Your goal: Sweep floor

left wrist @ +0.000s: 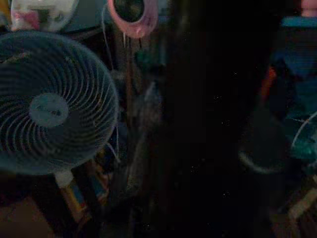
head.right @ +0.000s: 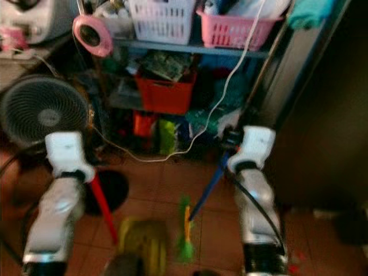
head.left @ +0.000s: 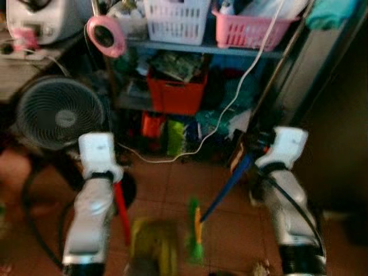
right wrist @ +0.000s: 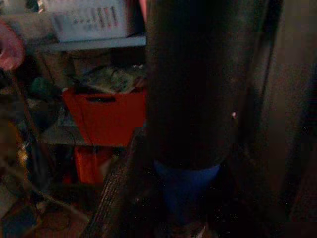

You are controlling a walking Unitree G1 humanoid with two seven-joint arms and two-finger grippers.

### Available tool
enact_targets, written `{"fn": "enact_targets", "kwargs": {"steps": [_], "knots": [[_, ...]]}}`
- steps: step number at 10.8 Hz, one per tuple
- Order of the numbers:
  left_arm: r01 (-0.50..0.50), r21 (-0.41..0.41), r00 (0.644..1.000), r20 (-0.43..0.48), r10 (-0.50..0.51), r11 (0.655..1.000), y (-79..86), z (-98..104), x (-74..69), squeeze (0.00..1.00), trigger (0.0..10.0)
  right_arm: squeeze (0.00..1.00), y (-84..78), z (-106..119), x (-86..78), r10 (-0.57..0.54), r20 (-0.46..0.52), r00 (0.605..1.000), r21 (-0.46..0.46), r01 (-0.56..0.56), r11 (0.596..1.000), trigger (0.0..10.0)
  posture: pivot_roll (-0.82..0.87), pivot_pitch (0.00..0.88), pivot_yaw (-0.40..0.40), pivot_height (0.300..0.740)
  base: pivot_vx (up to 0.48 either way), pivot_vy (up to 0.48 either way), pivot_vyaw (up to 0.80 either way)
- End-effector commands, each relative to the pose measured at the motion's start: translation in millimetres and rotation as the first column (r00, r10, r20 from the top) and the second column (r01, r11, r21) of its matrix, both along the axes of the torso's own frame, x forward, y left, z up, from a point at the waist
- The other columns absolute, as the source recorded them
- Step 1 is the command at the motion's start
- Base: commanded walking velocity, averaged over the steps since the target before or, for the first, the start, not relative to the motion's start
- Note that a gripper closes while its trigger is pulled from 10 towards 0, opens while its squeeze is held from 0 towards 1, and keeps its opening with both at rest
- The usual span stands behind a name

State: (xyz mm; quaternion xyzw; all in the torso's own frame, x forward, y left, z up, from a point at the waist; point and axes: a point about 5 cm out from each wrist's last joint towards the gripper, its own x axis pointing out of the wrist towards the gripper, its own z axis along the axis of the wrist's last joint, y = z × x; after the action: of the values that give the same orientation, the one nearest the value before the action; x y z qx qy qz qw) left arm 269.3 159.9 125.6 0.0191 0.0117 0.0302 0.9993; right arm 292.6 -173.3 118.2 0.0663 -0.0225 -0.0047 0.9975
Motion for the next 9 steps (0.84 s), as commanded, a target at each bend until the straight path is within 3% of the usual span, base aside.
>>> {"fn": "enact_targets", "kwargs": {"steps": [1,4,6,9], "knots": [[-0.020,-0.003,0.999,0.029,0.020,1.000,2.4,10.0,2.8,0.00,10.0,0.00,2.6,12.0,3.9,0.017,0.049,0.999,-0.010,-0.016,1.000,10.0,0.07,0.033,-0.042,0.740,0.000,0.000,0.00],[0.006,-0.022,0.998,0.070,-0.004,1.000,1.8,15.5,3.3,0.00,10.0,0.00,5.1,12.7,4.2,0.030,0.052,0.998,-0.031,-0.028,0.999,10.0,0.06,0.033,-0.038,0.740,0.000,0.000,0.00],[-0.005,-0.031,0.998,0.066,0.007,1.000,3.0,15.3,3.2,0.00,10.0,0.00,10.6,6.4,5.3,0.016,-0.008,1.000,-0.069,-0.016,0.998,10.0,0.06,0.035,-0.037,0.740,0.000,0.000,0.00],[-0.007,-0.023,0.998,0.063,0.008,1.000,5.2,13.9,2.7,0.00,10.0,0.00,15.6,5.9,6.9,0.027,-0.019,0.999,-0.087,-0.028,0.996,10.0,0.06,0.032,-0.030,0.740,0.000,0.000,0.00]]}}
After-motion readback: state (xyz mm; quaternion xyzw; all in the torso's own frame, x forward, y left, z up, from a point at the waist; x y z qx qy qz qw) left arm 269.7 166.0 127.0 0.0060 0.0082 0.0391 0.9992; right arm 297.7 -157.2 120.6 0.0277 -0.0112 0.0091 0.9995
